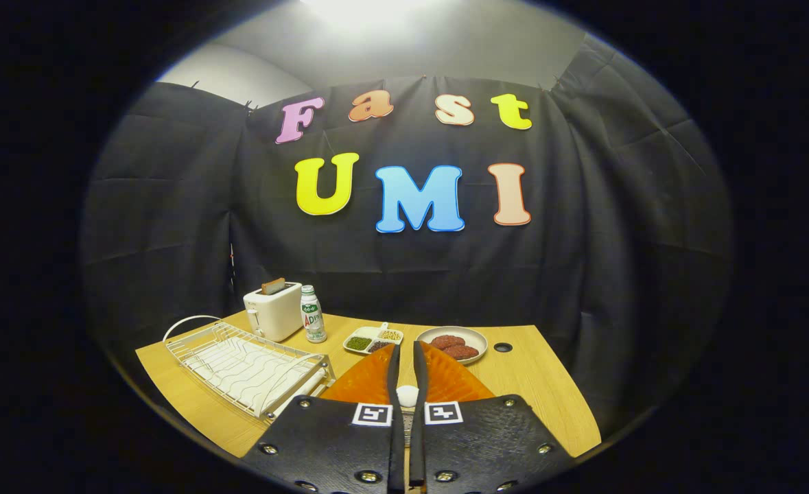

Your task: Take the plate from the dish rack, then take the spoon from the basket and place it into the plate.

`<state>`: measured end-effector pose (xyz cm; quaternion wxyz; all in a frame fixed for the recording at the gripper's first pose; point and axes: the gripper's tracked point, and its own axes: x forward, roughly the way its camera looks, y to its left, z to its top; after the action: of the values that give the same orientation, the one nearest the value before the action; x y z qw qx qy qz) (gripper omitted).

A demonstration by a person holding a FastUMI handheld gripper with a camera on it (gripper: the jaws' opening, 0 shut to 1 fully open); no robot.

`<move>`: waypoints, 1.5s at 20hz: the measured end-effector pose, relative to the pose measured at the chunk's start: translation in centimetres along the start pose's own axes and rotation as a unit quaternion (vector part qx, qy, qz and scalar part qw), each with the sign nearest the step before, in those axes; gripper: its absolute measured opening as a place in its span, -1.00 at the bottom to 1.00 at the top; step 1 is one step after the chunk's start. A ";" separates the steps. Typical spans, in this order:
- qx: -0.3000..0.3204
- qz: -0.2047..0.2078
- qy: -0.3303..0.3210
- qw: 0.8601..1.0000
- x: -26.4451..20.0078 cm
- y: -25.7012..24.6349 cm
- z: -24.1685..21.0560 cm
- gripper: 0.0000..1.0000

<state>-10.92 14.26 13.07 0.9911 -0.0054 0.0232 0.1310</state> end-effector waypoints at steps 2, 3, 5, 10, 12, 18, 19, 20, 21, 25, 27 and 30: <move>-0.008 -0.004 -0.004 1.000 -0.7 0.0 1.2 -0.94; -0.010 -0.004 -0.005 1.000 -0.8 0.2 1.5 -0.94; -0.011 -0.005 -0.001 1.000 -1.3 0.6 1.9 -0.94; -0.017 0.001 0.030 0.999 -2.9 2.2 1.3 -0.94; -0.020 0.005 0.044 0.999 -3.5 2.9 0.6 -0.94; -0.039 0.013 0.097 0.994 -4.5 6.1 -2.1 -0.94; -0.040 0.017 0.109 0.993 -4.4 6.6 -2.8 -0.94; -0.039 0.020 0.120 0.992 -4.3 7.2 -3.4 -0.94; -0.038 0.026 0.132 0.990 -4.0 7.9 -4.1 -0.94; -0.037 0.045 0.174 0.983 -3.0 9.9 -6.5 -0.94; -0.038 0.052 0.196 0.979 -2.4 10.6 -7.6 -0.94; -0.037 0.064 0.220 0.973 -1.8 12.0 -9.0 -0.94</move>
<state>-16.20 25.19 4.08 0.9504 -0.0698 0.2360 0.1902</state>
